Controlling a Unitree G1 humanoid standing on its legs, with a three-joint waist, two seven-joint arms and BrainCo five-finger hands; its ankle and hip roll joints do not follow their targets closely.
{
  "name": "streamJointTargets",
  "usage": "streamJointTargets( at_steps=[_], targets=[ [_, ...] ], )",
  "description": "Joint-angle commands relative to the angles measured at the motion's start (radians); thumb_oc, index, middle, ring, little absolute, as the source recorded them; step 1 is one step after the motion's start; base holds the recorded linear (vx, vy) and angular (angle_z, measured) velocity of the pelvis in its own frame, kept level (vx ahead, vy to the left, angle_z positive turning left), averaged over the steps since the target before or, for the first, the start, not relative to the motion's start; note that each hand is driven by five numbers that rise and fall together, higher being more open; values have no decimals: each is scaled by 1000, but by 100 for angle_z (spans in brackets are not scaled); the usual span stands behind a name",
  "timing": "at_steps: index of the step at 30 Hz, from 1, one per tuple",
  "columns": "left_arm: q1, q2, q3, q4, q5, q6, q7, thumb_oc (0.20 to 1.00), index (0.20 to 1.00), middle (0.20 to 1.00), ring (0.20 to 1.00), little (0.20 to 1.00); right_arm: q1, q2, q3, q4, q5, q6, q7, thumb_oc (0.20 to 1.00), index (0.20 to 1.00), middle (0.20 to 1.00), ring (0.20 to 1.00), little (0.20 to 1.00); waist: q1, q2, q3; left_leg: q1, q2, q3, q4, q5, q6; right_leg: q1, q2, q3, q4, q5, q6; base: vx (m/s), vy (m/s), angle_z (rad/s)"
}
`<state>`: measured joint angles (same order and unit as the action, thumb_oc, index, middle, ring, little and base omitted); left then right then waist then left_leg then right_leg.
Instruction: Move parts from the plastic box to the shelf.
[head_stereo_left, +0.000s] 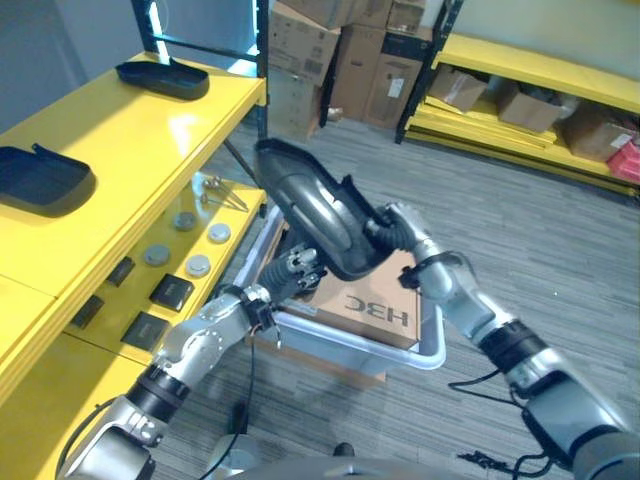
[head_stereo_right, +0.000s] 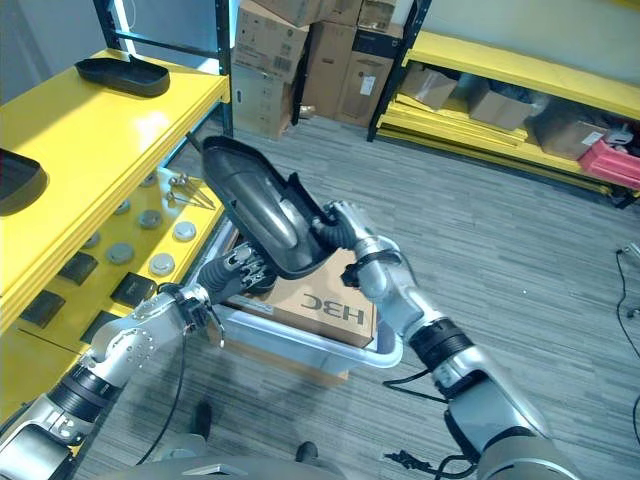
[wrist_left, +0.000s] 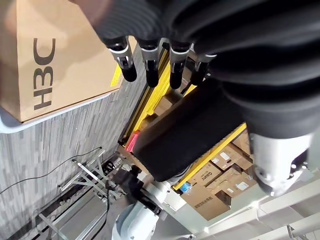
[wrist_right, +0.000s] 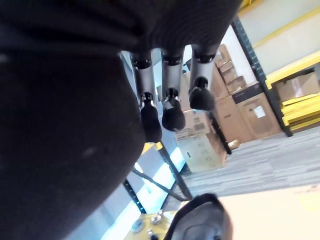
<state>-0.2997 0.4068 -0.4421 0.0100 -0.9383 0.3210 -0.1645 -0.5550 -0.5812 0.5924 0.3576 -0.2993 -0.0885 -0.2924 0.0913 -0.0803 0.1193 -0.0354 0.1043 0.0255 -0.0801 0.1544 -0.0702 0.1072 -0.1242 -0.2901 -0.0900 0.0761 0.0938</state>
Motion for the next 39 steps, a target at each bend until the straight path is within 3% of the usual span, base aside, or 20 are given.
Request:
streamJointTargets(
  at_steps=[1, 10, 16, 17, 18, 19, 24, 27, 34, 36, 38, 39],
  targets=[
    [-154, -61, -78, 33, 78, -80, 39, 1000, 1000, 1000, 1000, 1000, -131, -37, 31, -64, 23, -115, -31, 200, 200, 200, 200, 200, 39, 49, -36, 88, 6, -18, -7, -124, 0, 49, -52, -41, 20, -71, 48, -11, -6, 5],
    [-119, -45, -7, 55, 188, -84, 80, 1000, 1000, 1000, 1000, 1000, -110, -3, 31, -139, -91, -187, -106, 200, 200, 200, 200, 200, 68, 53, -32, 78, -3, -31, -7, -121, 5, 47, -55, -57, 22, -70, 47, -11, -1, 9],
    [-101, -54, 18, 85, 94, -121, 113, 1000, 1000, 1000, 1000, 1000, -108, -28, 53, -202, -195, -283, -150, 200, 200, 200, 200, 200, 76, 48, -32, 72, -7, -35, -7, -121, 6, 41, -57, -62, 24, -69, 50, 0, 0, 0],
    [-95, -63, 24, 86, 33, -132, 113, 630, 630, 630, 630, 630, -106, -31, 59, -212, -195, -296, -157, 200, 200, 200, 200, 200, 77, 46, -32, 71, -7, -36, -7, -121, 6, 40, -57, -62, 25, -69, 50, 0, 0, 0],
    [-91, -71, 29, 85, -6, -140, 118, 523, 523, 523, 523, 523, -102, -31, 62, -217, -210, -311, -166, 200, 200, 200, 200, 200, 77, 45, -33, 71, -7, -36, -7, -121, 5, 40, -58, -62, 25, -68, 51, -9, -14, -3],
    [-85, -101, 37, 83, -68, -181, 146, 200, 200, 200, 200, 200, -98, -15, 84, -230, -236, -348, -180, 200, 200, 200, 200, 200, 76, 42, -31, 71, -6, -34, -7, -122, 5, 38, -58, -62, 25, -68, 50, 0, 0, 0],
    [-73, -162, 40, 72, -247, -240, 179, 200, 200, 200, 200, 200, -83, 35, 108, -261, -204, -380, -165, 200, 200, 200, 200, 200, 75, 35, -26, 70, -5, -35, -7, -124, 4, 35, -58, -63, 26, -66, 48, 0, 0, 0],
    [-74, -213, 45, 74, -302, -352, 229, 200, 200, 200, 200, 200, -60, 94, 125, -274, -165, -407, -130, 200, 200, 200, 200, 200, 72, 30, -21, 69, -6, -35, -7, -126, 4, 32, -60, -63, 28, -66, 47, -10, -4, 0],
    [-90, -246, 57, 74, -222, -526, 278, 200, 200, 200, 200, 200, -16, 180, 133, -271, -107, -414, -104, 200, 200, 200, 200, 200, 70, 23, -21, 66, -7, -38, -7, -127, 4, 32, -57, -60, 21, -63, 45, 0, 0, 0],
    [-96, -250, 60, 64, -187, -577, 294, 200, 200, 200, 200, 200, -2, 201, 136, -279, -92, -397, -98, 200, 200, 200, 200, 200, 68, 21, -18, 65, -7, -39, -7, -127, 5, 31, -56, -57, 22, -63, 43, 0, 0, 0],
    [-101, -244, 65, 46, -71, -629, 345, 200, 200, 200, 200, 200, 23, 215, 129, -284, -39, -336, -81, 200, 200, 200, 200, 200, 65, 21, -15, 65, -7, -38, -7, -127, 6, 29, -56, -55, 24, -63, 43, 0, 0, 0],
    [-99, -234, 70, 42, -14, -645, 361, 200, 200, 200, 200, 200, 37, 215, 124, -283, -11, -322, -118, 523, 523, 523, 523, 523, 62, 22, -14, 65, -6, -36, -7, -127, 6, 29, -55, -51, 23, -62, 43, 0, 0, 0]
  ],
)
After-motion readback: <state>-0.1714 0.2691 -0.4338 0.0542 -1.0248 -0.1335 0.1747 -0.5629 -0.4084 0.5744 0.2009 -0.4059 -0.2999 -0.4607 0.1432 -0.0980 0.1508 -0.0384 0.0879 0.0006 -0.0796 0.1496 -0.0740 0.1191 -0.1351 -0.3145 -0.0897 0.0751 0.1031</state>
